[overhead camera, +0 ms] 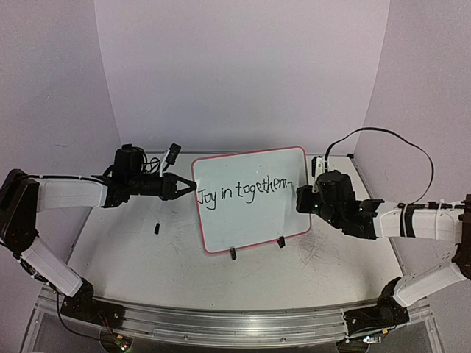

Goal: Write a sentence on the whiteboard

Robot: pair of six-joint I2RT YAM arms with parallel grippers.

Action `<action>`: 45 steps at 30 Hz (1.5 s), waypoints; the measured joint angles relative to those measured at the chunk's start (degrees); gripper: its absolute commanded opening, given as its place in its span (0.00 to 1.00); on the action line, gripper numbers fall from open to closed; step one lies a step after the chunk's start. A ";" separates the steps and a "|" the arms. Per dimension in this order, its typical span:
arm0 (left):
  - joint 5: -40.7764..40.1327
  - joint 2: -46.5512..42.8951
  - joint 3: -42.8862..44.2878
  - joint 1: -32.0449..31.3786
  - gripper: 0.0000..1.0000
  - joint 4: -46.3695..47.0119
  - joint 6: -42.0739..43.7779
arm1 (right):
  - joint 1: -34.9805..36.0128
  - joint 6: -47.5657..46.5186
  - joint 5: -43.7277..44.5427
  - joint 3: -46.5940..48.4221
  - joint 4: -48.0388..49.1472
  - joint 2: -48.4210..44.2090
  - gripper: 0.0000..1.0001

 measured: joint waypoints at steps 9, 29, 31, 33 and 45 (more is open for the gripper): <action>0.00 0.00 0.00 0.00 0.00 0.00 0.02 | 0.00 -1.13 1.31 0.02 1.42 0.17 0.00; 0.00 0.00 0.00 0.00 0.00 0.00 0.02 | 0.00 -0.39 -3.23 -2.41 2.47 -0.19 0.00; 0.00 0.00 0.00 0.00 0.00 0.00 0.02 | 0.00 -0.13 -3.26 -2.61 2.29 -0.32 0.00; 0.00 0.00 0.00 0.00 0.00 0.00 0.02 | 0.00 0.09 -3.16 -2.64 2.18 -0.39 0.00; 0.00 0.00 0.00 0.00 0.00 -0.04 0.04 | -0.11 -0.21 -1.21 -2.64 1.42 -4.00 0.00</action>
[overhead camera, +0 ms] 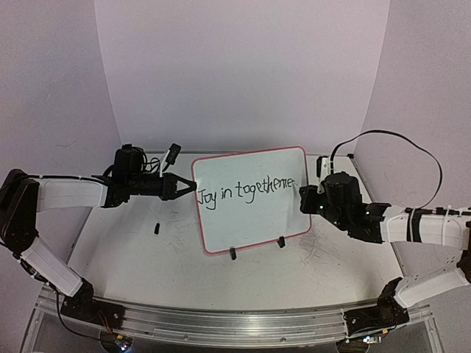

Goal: Write a sentence on the whiteboard

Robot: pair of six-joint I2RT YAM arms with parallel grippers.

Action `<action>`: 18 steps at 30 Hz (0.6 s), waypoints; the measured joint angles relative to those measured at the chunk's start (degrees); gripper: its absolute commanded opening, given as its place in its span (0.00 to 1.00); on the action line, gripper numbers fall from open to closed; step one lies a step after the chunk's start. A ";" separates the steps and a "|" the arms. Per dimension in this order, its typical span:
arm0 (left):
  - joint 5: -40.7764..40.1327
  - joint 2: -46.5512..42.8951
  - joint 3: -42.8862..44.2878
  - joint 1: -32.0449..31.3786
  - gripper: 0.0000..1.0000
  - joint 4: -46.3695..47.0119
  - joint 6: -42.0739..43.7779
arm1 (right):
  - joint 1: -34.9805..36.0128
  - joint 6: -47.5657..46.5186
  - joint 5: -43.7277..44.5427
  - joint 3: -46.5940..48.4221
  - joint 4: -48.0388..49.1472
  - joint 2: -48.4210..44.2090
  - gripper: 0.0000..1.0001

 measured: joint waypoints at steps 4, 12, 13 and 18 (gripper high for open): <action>0.00 0.00 0.00 0.00 0.00 0.00 0.00 | -0.88 -0.26 -0.04 0.02 0.80 -0.70 0.00; 0.00 0.00 0.00 0.00 0.00 0.00 0.00 | -2.41 -0.80 -0.02 0.04 1.42 0.43 0.00; 0.00 0.00 0.00 0.00 0.00 0.00 0.00 | -2.49 -0.86 -0.02 0.04 1.50 0.72 0.00; 0.00 0.00 0.00 0.00 0.00 0.00 0.02 | -2.75 -0.91 -0.05 0.04 1.70 1.90 0.00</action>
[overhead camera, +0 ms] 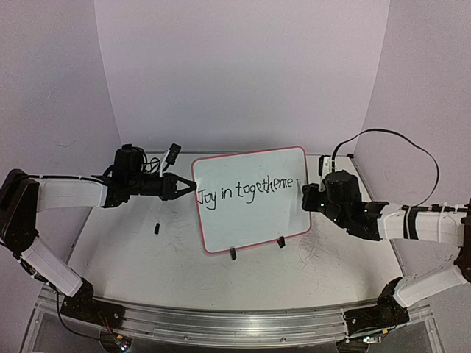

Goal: Write a sentence on the whiteboard

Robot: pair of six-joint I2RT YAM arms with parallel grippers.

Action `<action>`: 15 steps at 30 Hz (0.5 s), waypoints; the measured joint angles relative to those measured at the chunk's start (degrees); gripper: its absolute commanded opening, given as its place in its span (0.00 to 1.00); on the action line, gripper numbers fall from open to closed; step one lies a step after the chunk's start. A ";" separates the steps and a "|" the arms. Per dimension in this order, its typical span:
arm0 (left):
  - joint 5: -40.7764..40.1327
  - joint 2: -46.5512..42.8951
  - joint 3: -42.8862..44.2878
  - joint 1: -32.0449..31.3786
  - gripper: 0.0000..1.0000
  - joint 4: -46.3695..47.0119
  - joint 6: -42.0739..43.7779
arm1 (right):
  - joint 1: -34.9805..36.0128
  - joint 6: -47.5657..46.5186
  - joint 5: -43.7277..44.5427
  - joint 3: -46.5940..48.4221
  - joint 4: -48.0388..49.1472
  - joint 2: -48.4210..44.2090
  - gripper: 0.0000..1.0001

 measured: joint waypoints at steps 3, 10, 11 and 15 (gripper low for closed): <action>0.00 0.00 0.00 0.00 0.00 -0.02 0.02 | -0.05 -0.17 0.03 0.00 0.45 0.20 0.00; 0.00 0.00 0.00 -0.02 0.00 -0.02 0.00 | -0.11 -1.07 0.04 0.48 2.04 1.58 0.00; 0.00 0.00 0.00 -0.02 0.00 -0.02 0.00 | -0.11 -1.21 0.02 0.53 2.19 1.67 0.00; 0.00 0.00 0.00 -0.02 0.00 -0.02 0.00 | -0.11 -1.51 -0.46 0.55 2.22 1.71 0.00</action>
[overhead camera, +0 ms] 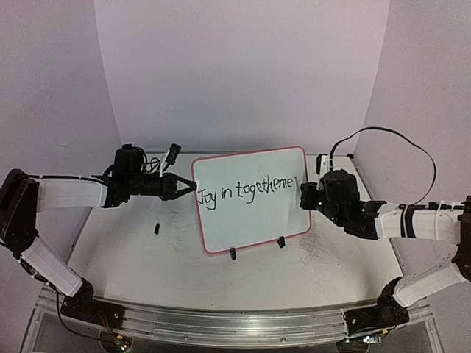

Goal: Write a sentence on the whiteboard

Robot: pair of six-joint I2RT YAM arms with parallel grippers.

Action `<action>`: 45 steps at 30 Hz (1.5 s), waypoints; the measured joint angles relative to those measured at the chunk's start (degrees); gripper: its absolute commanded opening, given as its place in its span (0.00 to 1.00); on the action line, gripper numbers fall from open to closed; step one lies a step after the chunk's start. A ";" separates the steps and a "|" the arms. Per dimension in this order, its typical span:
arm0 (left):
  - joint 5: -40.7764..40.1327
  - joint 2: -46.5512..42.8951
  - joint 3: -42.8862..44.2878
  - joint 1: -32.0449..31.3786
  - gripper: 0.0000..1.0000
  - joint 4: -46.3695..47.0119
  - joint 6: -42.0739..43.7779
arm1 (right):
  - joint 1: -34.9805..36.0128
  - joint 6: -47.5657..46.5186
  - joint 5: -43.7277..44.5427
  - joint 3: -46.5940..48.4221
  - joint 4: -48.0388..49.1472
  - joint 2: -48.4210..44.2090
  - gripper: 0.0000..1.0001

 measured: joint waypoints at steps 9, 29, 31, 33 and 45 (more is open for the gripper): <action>0.00 0.00 0.34 -0.11 0.00 -0.47 0.02 | 0.00 0.07 -1.60 -0.08 -0.17 -0.04 0.00; -0.02 0.00 0.37 -0.20 0.00 -0.48 0.07 | 0.00 1.60 0.07 -0.59 -2.85 -1.16 0.00; -0.02 0.00 0.37 -0.20 0.00 -0.48 0.07 | 0.00 1.65 -0.02 -0.59 -3.16 -1.16 0.00; -0.02 0.00 0.37 -0.20 0.00 -0.48 0.07 | 0.01 1.82 -0.33 -0.59 -3.32 -1.16 0.00; 0.00 0.00 0.93 -0.26 0.00 -1.10 0.07 | 1.42 2.62 -1.92 -0.70 -3.78 -0.92 0.00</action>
